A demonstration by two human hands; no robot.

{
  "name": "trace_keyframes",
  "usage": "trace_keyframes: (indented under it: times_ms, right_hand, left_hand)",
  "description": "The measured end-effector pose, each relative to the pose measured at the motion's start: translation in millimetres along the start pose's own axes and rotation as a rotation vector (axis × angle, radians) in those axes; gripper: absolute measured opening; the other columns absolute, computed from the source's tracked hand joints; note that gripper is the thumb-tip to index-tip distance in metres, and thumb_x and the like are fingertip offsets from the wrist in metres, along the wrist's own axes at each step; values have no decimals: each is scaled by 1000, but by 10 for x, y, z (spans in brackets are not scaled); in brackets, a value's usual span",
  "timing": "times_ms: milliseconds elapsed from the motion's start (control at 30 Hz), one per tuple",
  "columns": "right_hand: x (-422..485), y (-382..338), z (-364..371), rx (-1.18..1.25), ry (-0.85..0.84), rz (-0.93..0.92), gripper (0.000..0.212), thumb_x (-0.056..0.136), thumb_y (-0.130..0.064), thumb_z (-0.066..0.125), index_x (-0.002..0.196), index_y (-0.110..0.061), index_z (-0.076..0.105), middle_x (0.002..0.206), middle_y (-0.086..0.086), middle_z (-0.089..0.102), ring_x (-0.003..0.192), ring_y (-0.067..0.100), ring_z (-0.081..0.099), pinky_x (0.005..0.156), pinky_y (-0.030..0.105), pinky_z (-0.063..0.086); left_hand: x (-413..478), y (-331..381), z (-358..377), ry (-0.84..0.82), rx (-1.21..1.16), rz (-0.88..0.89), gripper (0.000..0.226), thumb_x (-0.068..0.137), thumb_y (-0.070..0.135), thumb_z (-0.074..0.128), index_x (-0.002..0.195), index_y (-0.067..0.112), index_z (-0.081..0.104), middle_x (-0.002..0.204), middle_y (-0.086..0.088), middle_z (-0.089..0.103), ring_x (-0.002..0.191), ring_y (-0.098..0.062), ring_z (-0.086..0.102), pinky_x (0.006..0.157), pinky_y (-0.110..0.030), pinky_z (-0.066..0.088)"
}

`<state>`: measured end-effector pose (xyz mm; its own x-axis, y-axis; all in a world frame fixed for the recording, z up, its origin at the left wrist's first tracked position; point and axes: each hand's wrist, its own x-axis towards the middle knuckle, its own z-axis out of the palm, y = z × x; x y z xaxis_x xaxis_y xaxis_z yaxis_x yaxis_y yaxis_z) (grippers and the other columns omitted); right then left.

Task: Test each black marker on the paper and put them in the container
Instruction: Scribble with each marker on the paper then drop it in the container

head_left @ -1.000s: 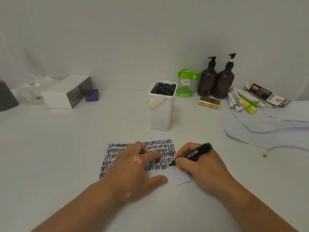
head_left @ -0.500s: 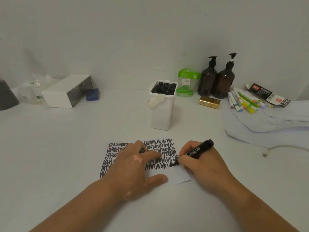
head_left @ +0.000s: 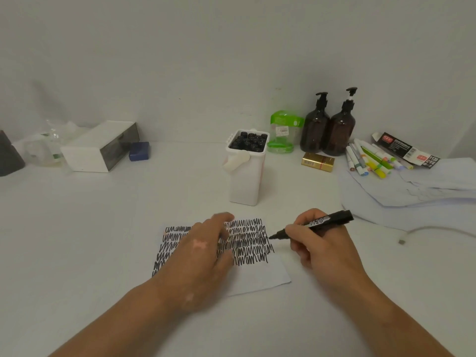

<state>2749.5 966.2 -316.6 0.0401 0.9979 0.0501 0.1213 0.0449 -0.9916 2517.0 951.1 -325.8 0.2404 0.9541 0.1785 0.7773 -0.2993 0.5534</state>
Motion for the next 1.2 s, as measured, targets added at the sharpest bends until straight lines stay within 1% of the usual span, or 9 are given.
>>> trace_keyframes:
  times_ms: [100, 167, 267, 433, 767, 900, 967, 1133, 1200]
  right_hand:
    - [-18, -57, -49, 126, -57, -9, 12, 73, -23, 81, 75, -16, 72, 53, 4, 49, 46, 15, 39, 41, 23, 32]
    - [-33, -75, -67, 185, -100, -8, 16, 71, -22, 78, 85, -14, 77, 58, 7, 51, 51, 17, 45, 45, 24, 37]
    - [-73, -112, -61, 374, -167, 44, 19, 76, -21, 66, 87, -10, 79, 64, 13, 59, 56, 20, 52, 46, 29, 42]
    - [-139, -182, -3, 389, -149, -11, 8, 77, -19, 66, 73, -14, 72, 63, 19, 64, 52, 22, 54, 46, 29, 46]
    - [-221, -201, 71, 278, -249, -24, 18, 73, -25, 79, 88, -14, 79, 76, 22, 74, 57, 23, 64, 53, 27, 52]
    - [-220, -222, 63, 180, -263, -26, 29, 66, -30, 82, 94, -19, 82, 78, 18, 75, 60, 20, 65, 55, 26, 52]
    - [-232, -234, 72, 143, -263, -38, 32, 63, -34, 81, 93, -23, 82, 77, 16, 76, 60, 18, 64, 55, 26, 51]
    - [-303, -227, 175, -32, -264, -138, 13, 76, -29, 73, 89, -31, 74, 69, 5, 71, 49, 10, 50, 51, 20, 42]
    - [-321, -216, 237, -27, -196, -156, 13, 73, -27, 71, 85, -30, 73, 66, 2, 70, 48, 7, 48, 51, 16, 38]
  left_hand:
    - [0, -35, -76, 90, -258, -48, 45, 95, -3, 45, 121, 33, 40, 111, 21, 65, 74, -9, 58, 61, -16, 44]
    - [-31, -53, -107, 94, -454, -74, 43, 95, -7, 51, 115, 31, 43, 112, 18, 69, 81, -12, 66, 71, -29, 53]
    - [-57, -62, -125, 66, -711, -147, 37, 89, -4, 69, 105, 27, 58, 117, 11, 73, 94, -17, 74, 80, -30, 57]
    - [-46, -75, -148, 27, -792, -130, 27, 86, 2, 75, 97, 26, 77, 98, -4, 79, 95, -18, 75, 78, -17, 53]
    - [-46, -72, -77, -41, -825, -49, 27, 78, 31, 77, 106, 31, 78, 96, -9, 77, 84, -16, 68, 82, -31, 55]
    - [-44, -25, -47, -15, -867, 33, 16, 91, 31, 64, 102, 25, 75, 73, -2, 68, 61, -11, 59, 63, -15, 47]
    - [-46, 10, -30, -18, -942, 23, 23, 90, 42, 60, 101, 25, 71, 73, -4, 67, 61, -18, 56, 62, -21, 46]
    - [-58, 117, 50, 60, -920, -5, 38, 89, 56, 52, 93, 18, 55, 61, -2, 49, 59, -22, 42, 62, -36, 37]
    - [-62, 188, 61, 119, -958, -21, 38, 89, 52, 53, 88, 15, 52, 58, 2, 39, 56, -21, 34, 56, -34, 33]
